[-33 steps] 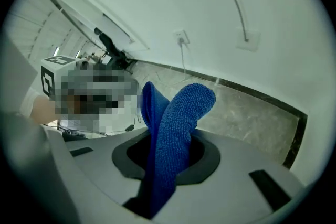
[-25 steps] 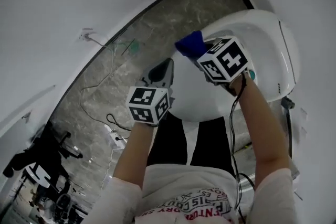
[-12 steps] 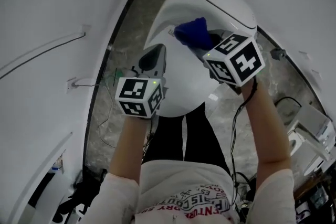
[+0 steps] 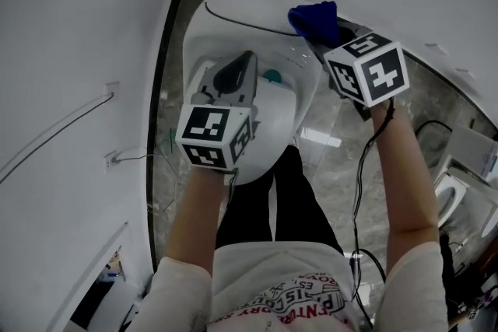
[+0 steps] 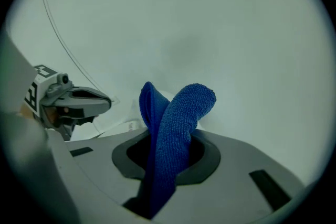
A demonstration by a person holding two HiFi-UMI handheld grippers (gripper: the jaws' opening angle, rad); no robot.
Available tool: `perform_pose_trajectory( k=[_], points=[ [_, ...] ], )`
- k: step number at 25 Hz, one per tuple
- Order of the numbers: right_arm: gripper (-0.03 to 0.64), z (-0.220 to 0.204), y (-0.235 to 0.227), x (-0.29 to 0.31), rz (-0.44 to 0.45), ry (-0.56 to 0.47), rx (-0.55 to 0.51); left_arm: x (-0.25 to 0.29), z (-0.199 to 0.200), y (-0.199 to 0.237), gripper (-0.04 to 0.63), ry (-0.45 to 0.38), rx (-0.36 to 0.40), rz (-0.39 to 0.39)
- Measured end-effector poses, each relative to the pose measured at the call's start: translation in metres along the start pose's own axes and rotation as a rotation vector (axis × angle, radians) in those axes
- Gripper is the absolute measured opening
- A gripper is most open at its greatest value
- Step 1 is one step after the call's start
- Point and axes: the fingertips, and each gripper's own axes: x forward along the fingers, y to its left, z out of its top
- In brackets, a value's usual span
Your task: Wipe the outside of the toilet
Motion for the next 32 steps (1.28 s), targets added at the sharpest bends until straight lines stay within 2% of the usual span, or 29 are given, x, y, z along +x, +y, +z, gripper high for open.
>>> perform_pose_trajectory(
  k=[4, 8, 13, 19, 32],
  points=[
    [0.072, -0.031, -0.048, 0.025, -0.08, -0.028, 0.044, 0.029, -0.019, -0.012, 0.008, 0.032, 0.022, -0.022],
    [0.072, -0.064, -0.061, 0.047, -0.097, -0.056, 0.076, 0.055, -0.063, -0.017, 0.008, 0.106, 0.012, -0.046],
    [0.072, -0.088, -0.075, 0.051, -0.112, -0.1, 0.199, 0.073, -0.094, -0.028, 0.008, 0.159, 0.015, -0.094],
    [0.072, -0.131, -0.071, 0.062, -0.124, -0.037, 0.23, 0.084, -0.117, -0.047, 0.008, 0.2, 0.031, -0.159],
    [0.072, -0.206, -0.057, 0.083, -0.148, -0.062, 0.381, 0.098, -0.174, -0.081, 0.008, 0.318, 0.11, -0.296]
  ],
)
